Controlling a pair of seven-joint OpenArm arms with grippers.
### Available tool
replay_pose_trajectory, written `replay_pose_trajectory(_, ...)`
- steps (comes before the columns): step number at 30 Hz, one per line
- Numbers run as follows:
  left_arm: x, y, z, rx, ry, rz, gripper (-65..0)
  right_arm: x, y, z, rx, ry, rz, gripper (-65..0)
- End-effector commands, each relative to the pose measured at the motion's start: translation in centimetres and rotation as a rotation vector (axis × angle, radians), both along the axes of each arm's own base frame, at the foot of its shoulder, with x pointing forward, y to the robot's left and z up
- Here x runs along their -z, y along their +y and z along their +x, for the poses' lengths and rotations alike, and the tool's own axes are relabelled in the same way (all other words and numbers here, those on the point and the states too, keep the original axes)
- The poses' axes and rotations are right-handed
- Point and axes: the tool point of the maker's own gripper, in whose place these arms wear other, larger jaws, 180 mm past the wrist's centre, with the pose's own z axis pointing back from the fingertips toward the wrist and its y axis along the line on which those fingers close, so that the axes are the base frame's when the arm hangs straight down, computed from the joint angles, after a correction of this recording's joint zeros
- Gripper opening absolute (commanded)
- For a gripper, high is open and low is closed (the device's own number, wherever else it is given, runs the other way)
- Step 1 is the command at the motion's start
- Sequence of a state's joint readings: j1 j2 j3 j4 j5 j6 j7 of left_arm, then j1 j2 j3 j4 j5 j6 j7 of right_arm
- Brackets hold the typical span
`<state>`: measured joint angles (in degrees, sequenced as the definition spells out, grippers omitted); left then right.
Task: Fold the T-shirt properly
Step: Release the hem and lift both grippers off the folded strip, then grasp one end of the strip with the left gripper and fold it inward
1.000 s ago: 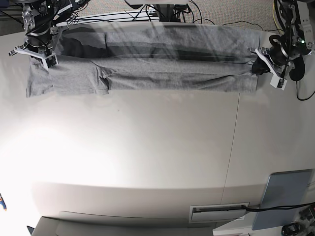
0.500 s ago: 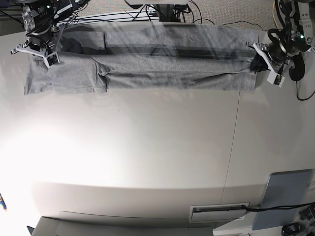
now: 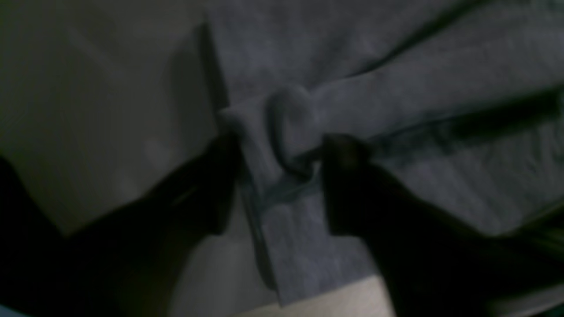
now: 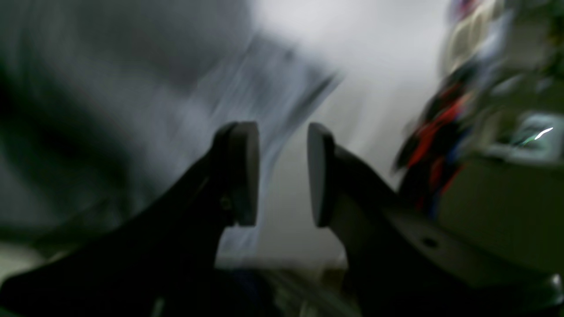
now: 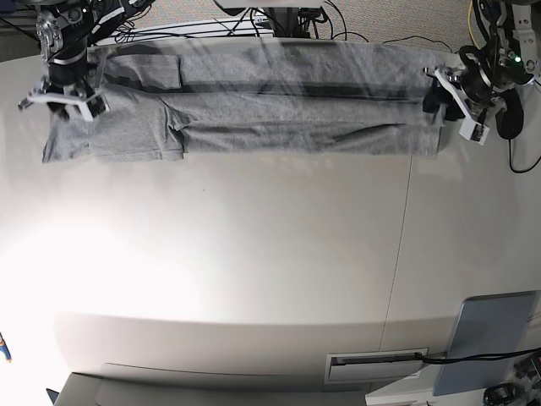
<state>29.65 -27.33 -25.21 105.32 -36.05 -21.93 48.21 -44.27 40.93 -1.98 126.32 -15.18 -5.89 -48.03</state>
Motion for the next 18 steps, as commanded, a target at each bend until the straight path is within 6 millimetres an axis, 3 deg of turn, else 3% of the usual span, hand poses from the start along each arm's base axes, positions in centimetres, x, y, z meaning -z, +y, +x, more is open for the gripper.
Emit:
replay_pose_trajectory(1,-0.8,0.8,0.8,-0.012,-0.037,0.021,-28.7,-1.7,0.1,1.4,-0.027,-0.081,-0.017,-46.0)
replay_pose_trajectory(5,0.3,1.5,0.4,-0.044,-0.011,0.004,-28.8,-2.7,1.1,3.5,-0.025,-0.16,0.094,-46.0)
replay_pose_trajectory(9,1.3,1.4,0.6,-0.07,0.001,-0.067,-28.8,-1.3,1.9,5.0,-0.017,-0.112,0.236,-46.0)
replay_pose_trajectory(12,2.0,1.2,1.2,-0.096,0.01,-0.124,-28.8,-0.1,1.1,6.1,0.015,-0.081,0.284,-46.0)
replay_pose_trajectory(18,3.0,-1.0,0.7,-0.04,0.091,-0.303,-29.0,1.8,-1.0,7.6,0.078,-0.04,0.33,-46.0)
